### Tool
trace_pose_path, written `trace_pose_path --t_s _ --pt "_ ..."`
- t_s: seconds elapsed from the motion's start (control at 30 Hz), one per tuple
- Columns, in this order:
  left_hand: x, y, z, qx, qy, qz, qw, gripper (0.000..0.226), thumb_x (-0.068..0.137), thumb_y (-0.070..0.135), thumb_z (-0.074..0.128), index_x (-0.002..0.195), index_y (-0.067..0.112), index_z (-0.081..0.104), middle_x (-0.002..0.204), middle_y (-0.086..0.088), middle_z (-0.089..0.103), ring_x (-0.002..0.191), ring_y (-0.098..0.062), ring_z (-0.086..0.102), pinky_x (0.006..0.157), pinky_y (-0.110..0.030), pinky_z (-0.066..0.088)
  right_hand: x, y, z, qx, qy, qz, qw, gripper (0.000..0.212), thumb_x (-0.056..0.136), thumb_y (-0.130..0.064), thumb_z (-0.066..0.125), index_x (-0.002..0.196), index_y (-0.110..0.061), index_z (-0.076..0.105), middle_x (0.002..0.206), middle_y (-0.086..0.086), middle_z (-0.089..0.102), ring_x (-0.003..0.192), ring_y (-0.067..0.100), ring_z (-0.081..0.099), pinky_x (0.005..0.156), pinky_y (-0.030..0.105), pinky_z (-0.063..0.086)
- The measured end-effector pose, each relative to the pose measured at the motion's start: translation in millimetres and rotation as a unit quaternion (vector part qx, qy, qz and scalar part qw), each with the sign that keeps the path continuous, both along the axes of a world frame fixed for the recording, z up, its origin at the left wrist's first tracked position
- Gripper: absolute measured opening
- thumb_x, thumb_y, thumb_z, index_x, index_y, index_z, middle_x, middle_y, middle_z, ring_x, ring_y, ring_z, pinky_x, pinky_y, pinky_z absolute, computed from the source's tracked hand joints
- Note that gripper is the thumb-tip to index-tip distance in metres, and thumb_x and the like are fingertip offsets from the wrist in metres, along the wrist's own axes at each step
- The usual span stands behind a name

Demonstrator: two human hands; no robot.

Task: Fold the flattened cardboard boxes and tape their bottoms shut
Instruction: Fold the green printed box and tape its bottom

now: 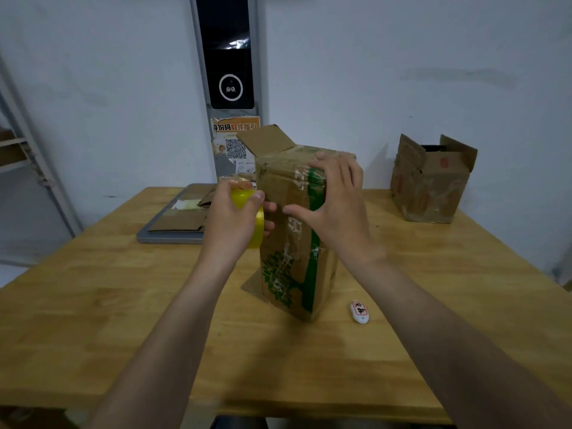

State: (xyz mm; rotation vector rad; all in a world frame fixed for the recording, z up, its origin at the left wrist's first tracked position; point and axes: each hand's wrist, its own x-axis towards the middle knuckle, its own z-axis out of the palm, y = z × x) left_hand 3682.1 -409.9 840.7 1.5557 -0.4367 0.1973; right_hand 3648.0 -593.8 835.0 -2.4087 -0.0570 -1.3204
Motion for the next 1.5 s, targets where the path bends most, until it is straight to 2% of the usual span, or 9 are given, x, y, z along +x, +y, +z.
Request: trace_pose_path --t_s 0.37,0.53,0.67,0.77,0.97,1.07,1.27,1.37,1.5 --pt "-10 -35 17 0.032 -0.038 0.03 0.998 0.021 0.105 0.021 0.056 0.112 0.028 0.037 0.092 -0.001 0.072 0.065 -0.014 0.075 0.062 -0.037 0.061 -10 -18 19 -0.095 -0.136 -0.03 0.986 0.031 0.103 -0.035 0.055 0.102 -0.018 0.08 0.097 -0.005 0.076 0.09 0.026 0.058 0.075 0.042 0.043" --pt "-11 -38 23 0.092 -0.019 0.05 0.994 0.033 0.101 0.029 0.063 0.116 0.025 0.034 0.09 -0.002 0.072 0.063 -0.006 0.074 0.064 -0.04 0.061 -7 -29 48 0.063 -0.06 0.088 0.992 0.053 0.108 -0.042 0.032 0.104 -0.02 0.081 0.09 -0.005 0.075 0.088 0.012 0.055 0.081 0.037 0.042" --pt "-10 -40 30 0.106 0.023 0.031 0.994 0.037 0.101 0.035 0.063 0.119 0.021 0.033 0.101 -0.006 0.068 0.066 -0.01 0.076 0.076 -0.049 0.064 12 -51 77 0.15 0.119 -0.016 0.981 0.043 0.104 -0.046 0.042 0.133 -0.025 0.066 0.132 -0.004 0.065 0.132 0.026 0.042 0.106 0.047 0.039" --pt "-13 -38 34 0.148 0.063 0.025 0.987 0.064 0.095 0.057 0.058 0.137 0.018 0.029 0.13 -0.013 0.059 0.101 -0.026 0.075 0.088 -0.052 0.061 19 -59 84 0.246 0.299 0.023 0.922 0.042 0.093 -0.055 0.056 0.105 -0.016 0.068 0.104 0.003 0.067 0.103 0.027 0.061 0.082 0.039 0.049" --pt "-13 -35 41 0.162 0.06 0.058 0.983 0.065 0.093 0.075 0.046 0.124 0.019 0.039 0.101 0.009 0.051 0.086 -0.004 0.05 0.061 -0.03 0.036 -10 -61 90 0.25 0.296 0.042 0.921 0.049 0.09 -0.06 0.057 0.091 -0.011 0.058 0.096 0.009 0.066 0.083 0.026 0.067 0.059 0.035 0.059" --pt "-8 -41 47 0.109 0.033 0.051 0.992 0.052 0.092 0.068 0.059 0.117 0.024 0.044 0.101 0.014 0.049 0.085 -0.006 0.053 0.066 -0.031 0.044 -32 -59 91 0.202 0.206 0.004 0.957 0.044 0.092 -0.063 0.054 0.082 -0.02 0.052 0.083 0.003 0.061 0.079 0.023 0.064 0.06 0.042 0.053" --pt "8 -63 43 0.054 0.047 0.006 0.997 0.044 0.089 0.049 0.075 0.121 0.031 0.051 0.125 0.011 0.052 0.108 -0.012 0.053 0.078 -0.029 0.044 -59 -81 62 0.321 0.098 0.077 0.939 0.052 0.091 -0.038 0.074 0.131 -0.037 0.04 0.109 -0.014 0.061 0.089 -0.001 0.061 0.064 0.02 0.051" --pt "17 -77 30 -0.004 0.161 -0.029 0.987 0.06 0.097 0.054 0.062 0.146 0.023 0.048 0.153 -0.005 0.048 0.138 -0.032 0.048 0.112 -0.049 0.04 -63 -95 35 0.336 0.136 0.082 0.928 0.096 0.089 -0.021 0.079 0.153 -0.05 0.013 0.108 -0.005 0.063 0.089 0.012 0.068 0.071 0.034 0.06" --pt "26 -95 5 0.076 0.179 -0.011 0.981 0.061 0.1 0.06 0.052 0.145 0.018 0.052 0.14 0.0 0.053 0.138 -0.03 0.044 0.096 -0.04 0.036 -55 -103 7 0.355 0.202 0.113 0.906 0.089 0.09 0.004 0.066 0.156 -0.042 0.029 0.086 0.017 0.065 0.075 0.027 0.063 0.071 0.058 0.057"
